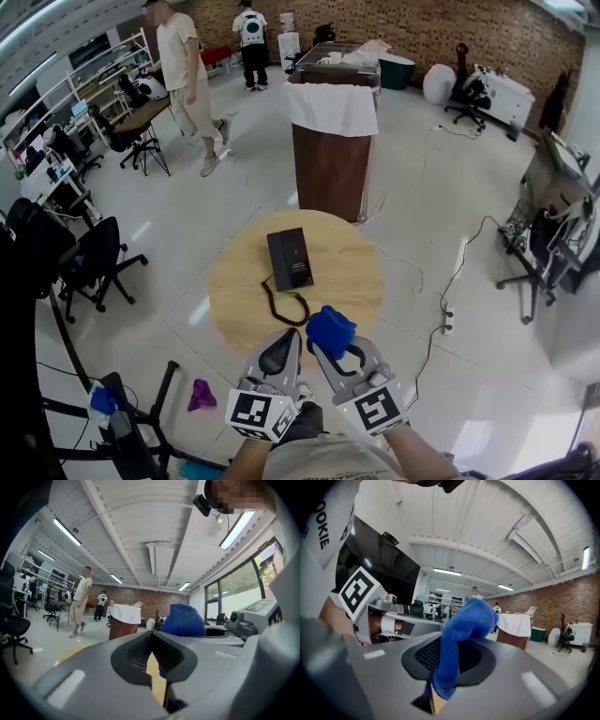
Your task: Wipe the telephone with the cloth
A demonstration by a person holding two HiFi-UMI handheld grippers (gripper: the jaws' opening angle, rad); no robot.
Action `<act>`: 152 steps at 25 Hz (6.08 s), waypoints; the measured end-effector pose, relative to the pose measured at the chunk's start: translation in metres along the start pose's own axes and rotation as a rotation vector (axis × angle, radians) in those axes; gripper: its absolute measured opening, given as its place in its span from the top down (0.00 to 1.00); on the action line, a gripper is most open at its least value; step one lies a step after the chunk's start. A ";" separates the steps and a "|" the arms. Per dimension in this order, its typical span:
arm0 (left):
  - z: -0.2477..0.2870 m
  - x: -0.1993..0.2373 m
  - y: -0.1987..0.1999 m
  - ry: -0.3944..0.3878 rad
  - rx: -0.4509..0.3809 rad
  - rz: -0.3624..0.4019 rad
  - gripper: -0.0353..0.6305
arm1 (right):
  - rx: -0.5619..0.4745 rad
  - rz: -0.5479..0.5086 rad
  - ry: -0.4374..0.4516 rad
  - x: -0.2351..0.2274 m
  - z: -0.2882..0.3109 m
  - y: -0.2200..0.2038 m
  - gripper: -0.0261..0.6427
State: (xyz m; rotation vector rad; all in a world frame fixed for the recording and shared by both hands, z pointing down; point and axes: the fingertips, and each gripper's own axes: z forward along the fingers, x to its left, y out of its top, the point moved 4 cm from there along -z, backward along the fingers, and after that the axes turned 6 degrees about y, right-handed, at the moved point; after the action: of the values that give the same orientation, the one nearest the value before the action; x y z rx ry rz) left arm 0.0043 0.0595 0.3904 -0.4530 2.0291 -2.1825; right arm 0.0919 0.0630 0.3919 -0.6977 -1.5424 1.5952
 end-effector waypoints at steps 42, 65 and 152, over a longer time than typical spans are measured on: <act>0.132 0.162 -0.059 -0.155 0.207 -0.178 0.83 | 0.102 0.028 -0.060 -0.061 0.167 -0.021 0.86; 0.229 0.243 -0.202 -0.305 0.580 -0.538 0.66 | 0.213 0.080 -0.084 -0.098 0.162 -0.062 0.86; 0.133 0.144 -0.034 -0.571 0.349 -0.499 0.85 | -0.041 -0.147 -0.036 -0.080 0.189 0.055 0.86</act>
State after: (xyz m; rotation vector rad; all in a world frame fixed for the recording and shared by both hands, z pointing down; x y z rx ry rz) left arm -0.0885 -0.1067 0.4505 -1.4512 1.2982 -2.2186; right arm -0.0310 -0.1039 0.3476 -0.5672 -1.6179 1.4780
